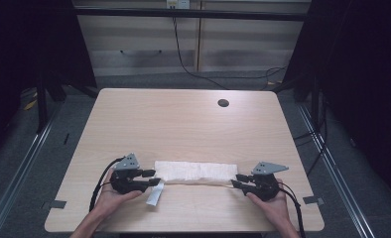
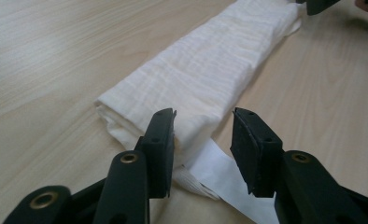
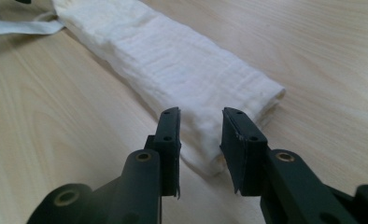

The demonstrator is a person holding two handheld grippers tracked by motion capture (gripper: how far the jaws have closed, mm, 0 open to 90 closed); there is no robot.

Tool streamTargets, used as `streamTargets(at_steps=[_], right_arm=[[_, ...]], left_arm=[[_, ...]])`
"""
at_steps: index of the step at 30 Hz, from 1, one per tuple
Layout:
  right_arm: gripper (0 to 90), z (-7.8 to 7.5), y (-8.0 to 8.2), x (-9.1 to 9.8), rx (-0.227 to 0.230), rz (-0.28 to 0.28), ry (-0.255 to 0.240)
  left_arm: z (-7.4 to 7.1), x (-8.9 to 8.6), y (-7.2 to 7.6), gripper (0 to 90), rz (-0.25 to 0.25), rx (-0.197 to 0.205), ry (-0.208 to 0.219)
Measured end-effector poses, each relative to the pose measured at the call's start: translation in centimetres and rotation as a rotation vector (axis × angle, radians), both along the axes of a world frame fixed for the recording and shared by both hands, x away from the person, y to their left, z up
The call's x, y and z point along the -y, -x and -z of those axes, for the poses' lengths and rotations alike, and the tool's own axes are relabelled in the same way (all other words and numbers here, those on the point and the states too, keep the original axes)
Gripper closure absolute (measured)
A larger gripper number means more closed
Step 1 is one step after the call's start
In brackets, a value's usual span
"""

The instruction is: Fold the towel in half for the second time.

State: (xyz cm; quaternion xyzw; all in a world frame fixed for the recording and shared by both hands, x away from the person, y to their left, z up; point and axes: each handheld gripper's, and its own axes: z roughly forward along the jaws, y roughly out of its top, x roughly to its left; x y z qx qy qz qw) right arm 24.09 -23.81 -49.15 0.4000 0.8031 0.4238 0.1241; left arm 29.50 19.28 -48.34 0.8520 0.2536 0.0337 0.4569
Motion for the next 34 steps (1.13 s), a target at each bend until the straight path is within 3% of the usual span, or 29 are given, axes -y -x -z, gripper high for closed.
streamTargets(at_steps=[4, 5, 8, 9, 12, 13, 15, 18, 19, 20, 22, 26, 29, 34], right_arm=[[62.2, -1.0, 0.6, 0.4, 0.02, 0.005, -0.042], [61.6, -1.3, 0.7, 0.7, 0.029, 0.012, -0.054], [59.2, -2.3, 1.1, 1.6, 0.047, 0.032, -0.086], [57.8, -2.5, 1.2, 1.9, 0.05, 0.042, -0.095], [54.4, -2.9, 1.3, 2.8, 0.058, 0.068, -0.098], [52.1, -3.0, 1.2, 3.2, 0.053, 0.083, -0.089], [48.5, -3.2, 1.3, 4.5, 0.044, 0.128, -0.079], [46.2, -3.1, 1.7, 5.3, 0.058, 0.162, -0.098], [44.1, -2.7, 1.9, 6.1, 0.074, 0.195, -0.109], [43.2, -2.5, 2.0, 6.5, 0.073, 0.211, -0.111], [39.8, -2.2, 2.2, 7.2, 0.072, 0.243, -0.11], [36.2, -1.9, 2.7, 8.0, 0.092, 0.292, -0.112], [32.1, -1.4, 2.8, 8.5, 0.077, 0.325, -0.104], [29.9, -0.7, 2.1, 8.4, 0.055, 0.336, -0.062]], left_arm=[[-0.7, -0.8, 0.3, 49.9, -0.019, 0.003, 0.013], [-1.2, -1.5, 0.4, 47.5, -0.049, 0.002, 0.028], [-1.7, -2.4, 0.4, 43.0, -0.075, 0.005, 0.033], [-2.1, -3.5, 0.3, 41.9, -0.103, 0.003, 0.034], [-2.3, -4.7, 0.2, 40.1, -0.138, -0.01, 0.024], [-2.3, -5.4, 0.1, 39.6, -0.159, -0.011, 0.022], [-2.2, -7.4, 0.1, 37.1, -0.24, -0.014, 0.058], [-1.8, -8.4, 0.0, 33.8, -0.316, -0.004, 0.053], [-1.1, -9.0, -0.3, 30.4, -0.376, -0.021, 0.057], [-1.1, -9.0, -0.3, 29.0, -0.376, -0.021, 0.057], [0.3, -9.2, -0.5, 27.5, -0.432, -0.061, 0.049], [0.8, -9.0, -0.3, 25.2, -0.428, -0.082, 0.026], [0.6, -9.4, 0.0, 21.6, -0.413, -0.073, 0.071], [1.2, -9.6, -0.1, 17.4, -0.402, -0.086, 0.068]])
